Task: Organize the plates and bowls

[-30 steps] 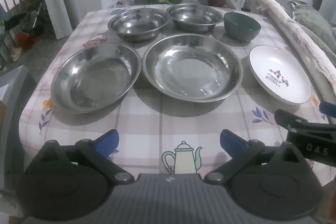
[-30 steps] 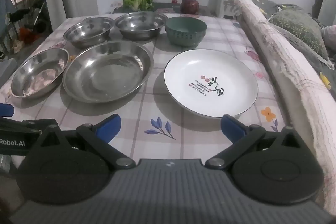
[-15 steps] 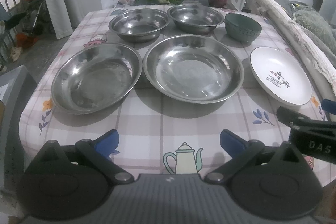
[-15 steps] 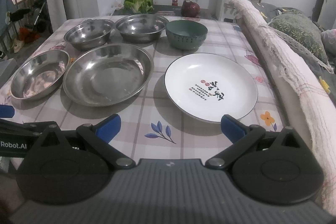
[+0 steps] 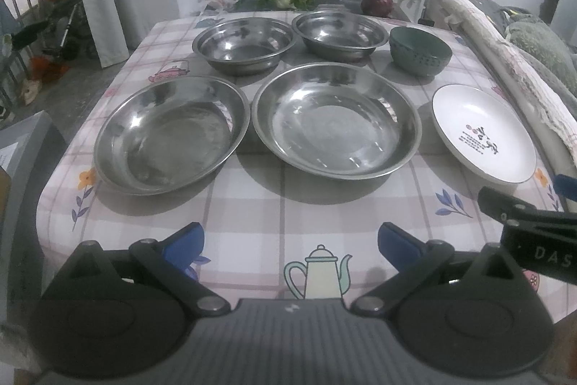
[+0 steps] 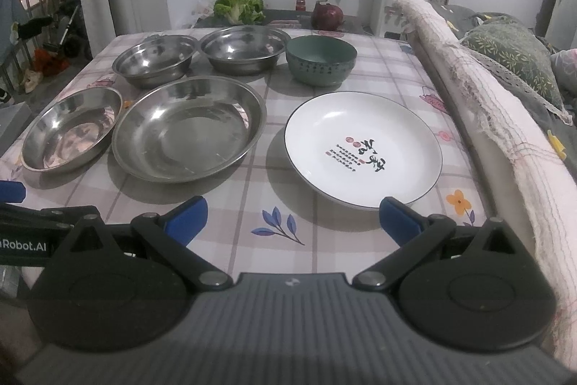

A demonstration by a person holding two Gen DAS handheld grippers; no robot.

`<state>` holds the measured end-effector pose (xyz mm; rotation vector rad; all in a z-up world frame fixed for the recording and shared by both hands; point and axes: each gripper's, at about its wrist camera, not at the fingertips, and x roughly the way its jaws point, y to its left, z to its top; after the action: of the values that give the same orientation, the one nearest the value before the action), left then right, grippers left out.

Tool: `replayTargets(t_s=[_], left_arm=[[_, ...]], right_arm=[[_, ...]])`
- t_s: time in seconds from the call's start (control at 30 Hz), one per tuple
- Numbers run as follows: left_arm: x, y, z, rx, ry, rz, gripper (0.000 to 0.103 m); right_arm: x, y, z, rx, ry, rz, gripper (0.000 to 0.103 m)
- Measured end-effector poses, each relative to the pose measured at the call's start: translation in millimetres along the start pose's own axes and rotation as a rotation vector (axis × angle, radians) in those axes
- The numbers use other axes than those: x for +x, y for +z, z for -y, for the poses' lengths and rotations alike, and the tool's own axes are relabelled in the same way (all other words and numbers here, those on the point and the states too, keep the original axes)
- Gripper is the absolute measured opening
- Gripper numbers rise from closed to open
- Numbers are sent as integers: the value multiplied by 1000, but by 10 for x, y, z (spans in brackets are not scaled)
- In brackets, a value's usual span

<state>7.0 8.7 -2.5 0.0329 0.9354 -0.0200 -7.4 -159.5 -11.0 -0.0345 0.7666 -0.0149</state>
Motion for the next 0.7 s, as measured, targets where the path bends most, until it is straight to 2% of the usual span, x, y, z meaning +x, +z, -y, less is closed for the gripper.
replayTargets(t_s=[0.7], left_arm=[[0, -9, -22, -3, -2, -3, 103]], right_arm=[[-14, 2, -8, 1, 0, -1, 102]])
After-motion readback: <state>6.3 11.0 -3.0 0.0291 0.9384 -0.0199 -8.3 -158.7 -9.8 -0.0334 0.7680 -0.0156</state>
